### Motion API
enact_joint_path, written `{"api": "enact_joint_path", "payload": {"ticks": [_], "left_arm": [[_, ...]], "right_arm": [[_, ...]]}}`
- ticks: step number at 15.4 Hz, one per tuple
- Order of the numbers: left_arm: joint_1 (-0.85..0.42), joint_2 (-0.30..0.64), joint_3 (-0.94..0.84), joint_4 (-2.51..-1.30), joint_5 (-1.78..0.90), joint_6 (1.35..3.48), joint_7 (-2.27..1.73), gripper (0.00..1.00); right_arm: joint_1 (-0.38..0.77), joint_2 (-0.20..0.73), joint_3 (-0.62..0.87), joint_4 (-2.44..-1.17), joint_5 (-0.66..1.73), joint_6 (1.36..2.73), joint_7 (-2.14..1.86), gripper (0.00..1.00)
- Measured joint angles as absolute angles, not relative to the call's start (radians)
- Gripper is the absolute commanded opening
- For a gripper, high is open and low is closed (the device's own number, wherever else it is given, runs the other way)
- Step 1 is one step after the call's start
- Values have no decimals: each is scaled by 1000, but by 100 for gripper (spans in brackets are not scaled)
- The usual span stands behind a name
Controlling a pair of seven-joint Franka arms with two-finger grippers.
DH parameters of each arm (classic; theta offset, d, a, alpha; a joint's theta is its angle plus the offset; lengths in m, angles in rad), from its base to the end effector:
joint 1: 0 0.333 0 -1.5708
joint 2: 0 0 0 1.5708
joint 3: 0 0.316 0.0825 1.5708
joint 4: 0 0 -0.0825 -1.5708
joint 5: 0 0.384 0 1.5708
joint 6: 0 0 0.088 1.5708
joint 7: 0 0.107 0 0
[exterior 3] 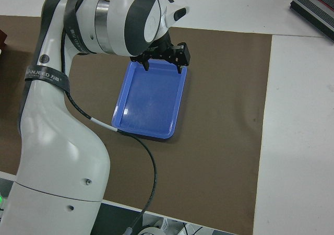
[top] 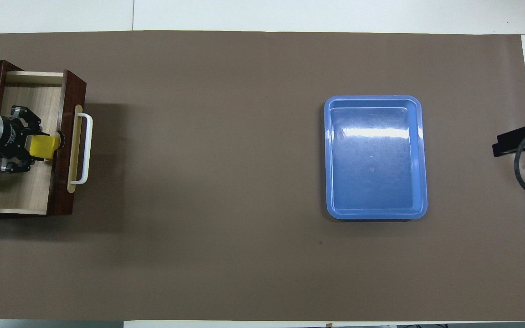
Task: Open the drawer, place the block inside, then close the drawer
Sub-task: 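Open the left gripper to release the block inside the drawer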
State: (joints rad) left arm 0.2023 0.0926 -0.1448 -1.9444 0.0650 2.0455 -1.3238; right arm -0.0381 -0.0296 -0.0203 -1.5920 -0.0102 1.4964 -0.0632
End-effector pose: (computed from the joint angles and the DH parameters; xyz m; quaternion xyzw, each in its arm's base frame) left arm 0.5791 0.0386 0.4355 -0.7797 -0.6257 -0.0171 0.0151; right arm 0.5362 -0.0327 0.6245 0.9994 0.0022 -0.0332 0.0028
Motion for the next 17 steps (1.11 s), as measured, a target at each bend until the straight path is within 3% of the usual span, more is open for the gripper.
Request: {"api": "enact_joint_path", "payload": {"ticks": [7,8,10,17], "left_arm": [[202,87,-143,-1958,65,2058,-1324,37],[202,84,-143,-1964,65,2064,-1324,44],[202,79,-142,-1970,65,2069,-1324,100],[202,78,-141,-1960,65,2069,-1324,100]], "right_arm": [[-38,-30,-20,-1592,-10,1497,-63,100],[-38,-30,-21,-1592,-10,1497,-63,100],[-38,-30,-21,-1592,-10,1497,-63,100],[-47,-30,-25,-1571,-10,1497,-63,100]]}}
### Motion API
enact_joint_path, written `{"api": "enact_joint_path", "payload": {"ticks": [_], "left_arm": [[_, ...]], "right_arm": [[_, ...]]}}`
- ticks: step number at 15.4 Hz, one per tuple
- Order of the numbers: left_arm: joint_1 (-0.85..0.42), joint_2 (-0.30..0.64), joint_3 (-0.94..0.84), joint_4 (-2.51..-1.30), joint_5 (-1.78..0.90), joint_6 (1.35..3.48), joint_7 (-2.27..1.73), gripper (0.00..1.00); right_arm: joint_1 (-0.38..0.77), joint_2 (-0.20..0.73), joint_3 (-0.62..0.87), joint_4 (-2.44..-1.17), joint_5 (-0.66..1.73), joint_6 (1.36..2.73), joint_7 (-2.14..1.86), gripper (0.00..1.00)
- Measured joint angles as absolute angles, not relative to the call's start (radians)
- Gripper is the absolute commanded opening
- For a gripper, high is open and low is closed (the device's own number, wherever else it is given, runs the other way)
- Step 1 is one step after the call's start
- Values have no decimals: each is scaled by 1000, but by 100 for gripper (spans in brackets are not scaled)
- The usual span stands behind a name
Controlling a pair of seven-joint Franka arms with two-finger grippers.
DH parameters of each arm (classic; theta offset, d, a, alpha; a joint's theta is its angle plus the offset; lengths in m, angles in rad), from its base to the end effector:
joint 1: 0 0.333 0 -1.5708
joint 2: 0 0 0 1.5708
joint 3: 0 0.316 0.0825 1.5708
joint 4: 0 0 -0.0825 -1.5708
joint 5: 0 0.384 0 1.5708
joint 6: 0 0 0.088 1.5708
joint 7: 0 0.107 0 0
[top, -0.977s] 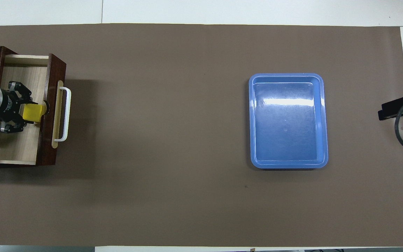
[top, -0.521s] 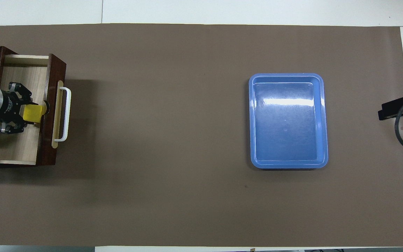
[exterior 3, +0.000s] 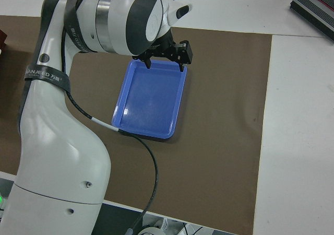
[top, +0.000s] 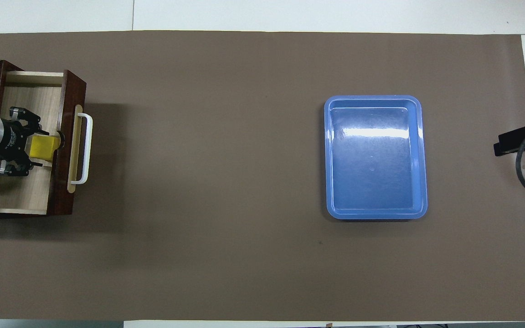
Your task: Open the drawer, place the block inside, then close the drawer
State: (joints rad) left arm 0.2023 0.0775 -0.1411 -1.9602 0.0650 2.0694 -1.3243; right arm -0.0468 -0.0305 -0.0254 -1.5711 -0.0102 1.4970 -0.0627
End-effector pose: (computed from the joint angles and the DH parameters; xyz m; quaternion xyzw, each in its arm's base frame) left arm 0.5767 0.0401 0.4388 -0.7785 -0.6270 -0.0269 0.0092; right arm 0.5359 -0.0401 0.6347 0.9997 -0.0050 -0.0221 0.0032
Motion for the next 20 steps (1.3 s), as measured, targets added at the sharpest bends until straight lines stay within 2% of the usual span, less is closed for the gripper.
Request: {"api": "enact_joint_path", "payload": {"ticks": [5,9,13,20], "left_arm": [[194,63,-147,-1809,48,1912,-1324,100],[78,61,-153,-1718,32,1811,-1390,100],[-13,75,-155,-1725,33,1805,-1500,100],[-15,98,-141,-1841,55,1922,-1515,100]], "right_arm": [[-47,-31,-26,-1579,-10,1499,-63,100],[-46,-32,-25,-1622,-10,1544,-59,100],[-46,-34,-24,-1639,-10,1549,-57,100],[-46,-47,-23,-1652,-10,1549,-54,100]]}}
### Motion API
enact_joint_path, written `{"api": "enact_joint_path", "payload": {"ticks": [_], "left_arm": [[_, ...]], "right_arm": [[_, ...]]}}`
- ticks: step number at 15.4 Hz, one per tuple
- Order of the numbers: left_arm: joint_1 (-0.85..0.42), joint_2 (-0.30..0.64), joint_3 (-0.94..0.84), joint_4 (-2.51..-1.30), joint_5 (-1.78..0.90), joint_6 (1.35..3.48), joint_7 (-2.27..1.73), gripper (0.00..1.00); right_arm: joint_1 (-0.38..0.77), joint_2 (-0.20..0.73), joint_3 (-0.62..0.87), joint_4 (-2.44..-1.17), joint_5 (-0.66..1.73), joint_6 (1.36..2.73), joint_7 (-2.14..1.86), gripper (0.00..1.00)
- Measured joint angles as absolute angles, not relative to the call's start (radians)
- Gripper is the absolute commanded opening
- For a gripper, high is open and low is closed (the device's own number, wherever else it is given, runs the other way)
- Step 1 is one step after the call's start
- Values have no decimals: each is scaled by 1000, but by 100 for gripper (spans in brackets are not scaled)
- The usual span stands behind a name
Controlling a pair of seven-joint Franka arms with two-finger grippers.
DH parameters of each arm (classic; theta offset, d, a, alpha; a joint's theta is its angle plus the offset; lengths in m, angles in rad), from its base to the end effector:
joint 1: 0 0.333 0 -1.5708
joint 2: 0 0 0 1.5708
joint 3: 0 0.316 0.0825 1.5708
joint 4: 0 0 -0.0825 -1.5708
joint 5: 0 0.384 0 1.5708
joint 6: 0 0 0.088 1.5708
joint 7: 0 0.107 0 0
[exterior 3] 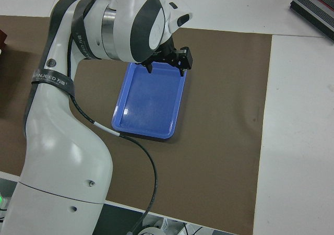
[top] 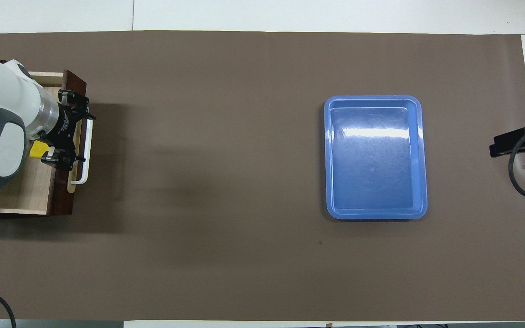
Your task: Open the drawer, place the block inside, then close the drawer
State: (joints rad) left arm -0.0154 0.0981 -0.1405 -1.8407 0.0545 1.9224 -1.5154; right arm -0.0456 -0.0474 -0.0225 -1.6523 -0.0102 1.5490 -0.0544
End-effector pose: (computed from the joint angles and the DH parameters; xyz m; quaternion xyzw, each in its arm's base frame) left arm 0.5810 -0.0851 0.4704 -0.7834 -0.6212 -0.0087 0.0182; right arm 0.5346 -0.0379 0.6102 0.9996 -0.0068 -0.0282 0.0028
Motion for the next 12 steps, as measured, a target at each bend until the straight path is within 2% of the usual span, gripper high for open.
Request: {"api": "enact_joint_path", "payload": {"ticks": [12], "left_arm": [[63,96,-140,-1900,63,2011,-1463,100]], "right_arm": [[-46,-47,-22,-1653,-10,1549,-54,100]]}}
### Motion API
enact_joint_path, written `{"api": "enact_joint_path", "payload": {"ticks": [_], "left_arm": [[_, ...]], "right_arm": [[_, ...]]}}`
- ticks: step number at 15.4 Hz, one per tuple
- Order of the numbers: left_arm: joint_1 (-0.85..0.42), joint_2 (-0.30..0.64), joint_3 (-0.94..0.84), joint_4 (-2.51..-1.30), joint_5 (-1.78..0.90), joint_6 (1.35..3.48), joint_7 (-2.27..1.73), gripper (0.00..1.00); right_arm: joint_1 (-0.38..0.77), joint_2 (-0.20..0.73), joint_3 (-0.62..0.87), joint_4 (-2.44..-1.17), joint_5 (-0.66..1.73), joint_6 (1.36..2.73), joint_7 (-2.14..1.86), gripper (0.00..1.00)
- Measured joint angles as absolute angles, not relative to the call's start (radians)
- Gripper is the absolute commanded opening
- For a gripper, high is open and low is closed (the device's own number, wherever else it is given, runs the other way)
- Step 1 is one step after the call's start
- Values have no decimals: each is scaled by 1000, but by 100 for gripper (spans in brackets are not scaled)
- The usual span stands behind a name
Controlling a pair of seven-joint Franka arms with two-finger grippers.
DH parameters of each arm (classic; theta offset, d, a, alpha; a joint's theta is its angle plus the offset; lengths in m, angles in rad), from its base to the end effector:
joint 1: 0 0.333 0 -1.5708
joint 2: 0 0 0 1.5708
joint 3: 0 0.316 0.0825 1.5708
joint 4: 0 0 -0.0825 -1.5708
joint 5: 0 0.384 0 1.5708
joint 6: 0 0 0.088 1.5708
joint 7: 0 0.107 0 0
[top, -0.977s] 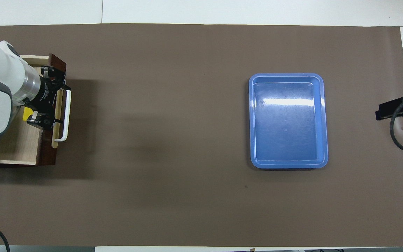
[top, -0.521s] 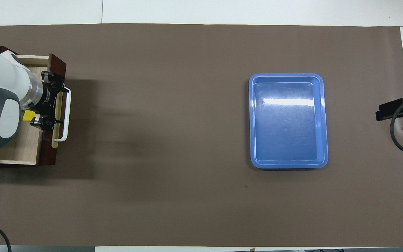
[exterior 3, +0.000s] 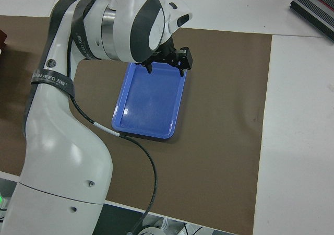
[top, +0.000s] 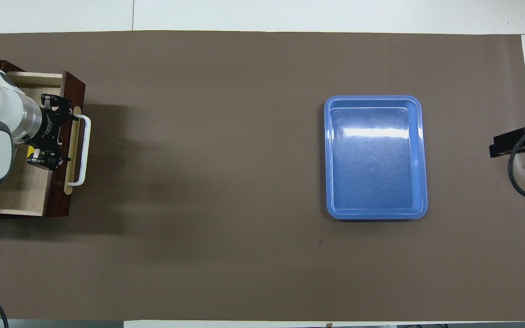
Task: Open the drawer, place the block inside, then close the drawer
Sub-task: 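Push the drawer shut with the left gripper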
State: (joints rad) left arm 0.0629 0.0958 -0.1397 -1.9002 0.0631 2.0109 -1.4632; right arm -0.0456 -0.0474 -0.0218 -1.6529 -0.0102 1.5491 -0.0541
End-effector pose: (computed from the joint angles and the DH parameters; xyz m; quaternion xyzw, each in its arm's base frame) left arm 0.5844 -0.0393 0.4513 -0.7771 -0.6289 -0.0210 0.0102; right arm 0.5346 -0.0375 0.6099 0.9996 -0.0066 -0.0284 0.0029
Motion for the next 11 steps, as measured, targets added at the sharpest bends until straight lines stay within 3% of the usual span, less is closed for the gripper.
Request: {"api": "enact_joint_path", "payload": {"ticks": [11], "left_arm": [[227,93,-132,-1902,87,2071,-1281,100]], "right_arm": [[-46,-48,-21,-1653,-10,1549,-54,100]]}}
